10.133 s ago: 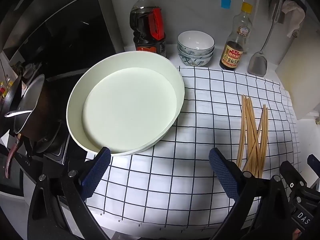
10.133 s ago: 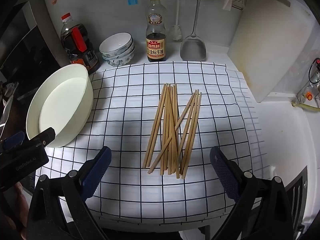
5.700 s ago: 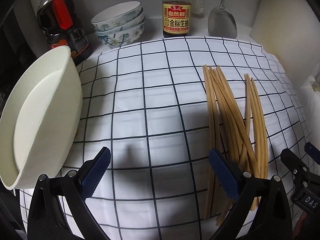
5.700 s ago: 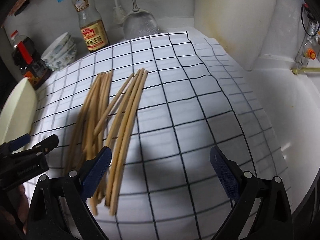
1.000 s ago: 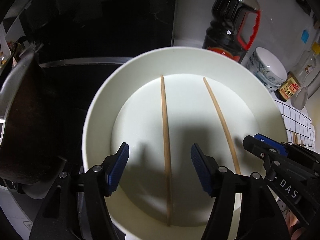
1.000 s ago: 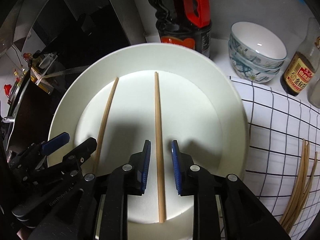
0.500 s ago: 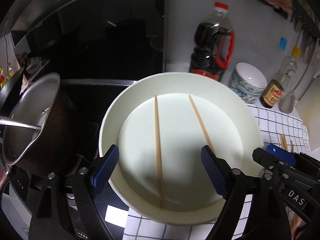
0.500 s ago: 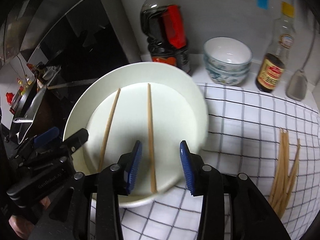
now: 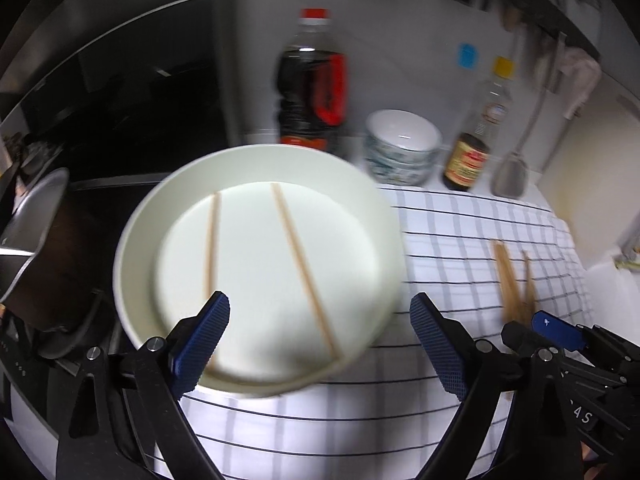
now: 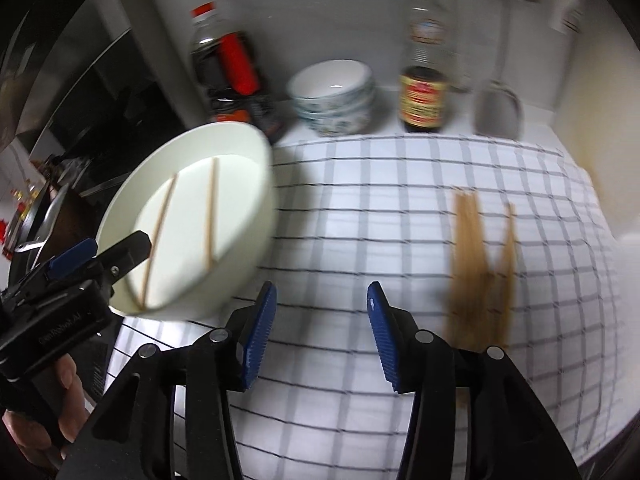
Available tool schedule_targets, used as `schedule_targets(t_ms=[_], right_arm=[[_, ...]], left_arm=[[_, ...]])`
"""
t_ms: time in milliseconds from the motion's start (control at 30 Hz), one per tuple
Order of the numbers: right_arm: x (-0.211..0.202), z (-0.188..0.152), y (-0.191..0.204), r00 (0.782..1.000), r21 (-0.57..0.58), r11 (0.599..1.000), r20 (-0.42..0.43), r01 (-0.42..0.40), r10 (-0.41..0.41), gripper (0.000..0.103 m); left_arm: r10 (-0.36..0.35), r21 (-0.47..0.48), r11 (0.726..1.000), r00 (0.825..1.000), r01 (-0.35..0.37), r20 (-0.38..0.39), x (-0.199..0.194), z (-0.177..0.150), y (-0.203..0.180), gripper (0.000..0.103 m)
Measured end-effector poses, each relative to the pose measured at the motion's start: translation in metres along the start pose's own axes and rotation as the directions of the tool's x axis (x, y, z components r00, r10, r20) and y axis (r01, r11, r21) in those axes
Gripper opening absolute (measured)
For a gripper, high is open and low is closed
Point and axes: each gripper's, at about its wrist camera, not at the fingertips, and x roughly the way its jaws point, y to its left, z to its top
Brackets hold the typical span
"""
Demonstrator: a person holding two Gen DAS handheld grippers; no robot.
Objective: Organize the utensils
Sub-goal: 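Move both open tools back to the chopstick pile on the cloth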
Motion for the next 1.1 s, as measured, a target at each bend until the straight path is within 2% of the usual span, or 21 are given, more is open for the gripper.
schedule_targets(t_ms=[300,533,700,833,1100], right_arm=[[-0.022,-0.028,-0.092,0.994,0.121,0.987,0.001,0.108,-0.109,0.049],[-0.012,-0.042,-0.138,0.988,0.142,0.978,-0.012,0.154,-0.154,0.051],[0.005,-0.046,-0.158,0.987,0.153,0.975,-0.019,0.161,-0.16,0.051],[0.021,-0.044,-0.167,0.987,0.159,0.974,-0.026,0.159,-0.156,0.051],[0.045,-0.041,-0.176,0.989,0.166,0.975,-0.031,0.145,-0.141,0.051]], left_arm=[[-0.064,0.107,0.992,0.997,0.068,-0.037,0.013,-0.014,-0.082,0.091],[-0.081,0.168,0.982,0.995,0.089,-0.05,0.037,-0.022,-0.132,0.092],[-0.08,0.174,0.98,0.994,0.091,-0.07,0.062,-0.028,-0.152,0.093],[-0.065,0.199,0.976,0.991,0.087,-0.116,0.088,-0.036,-0.166,0.093],[-0.037,0.213,0.975,0.992,0.062,-0.119,0.113,-0.044,-0.178,0.093]])
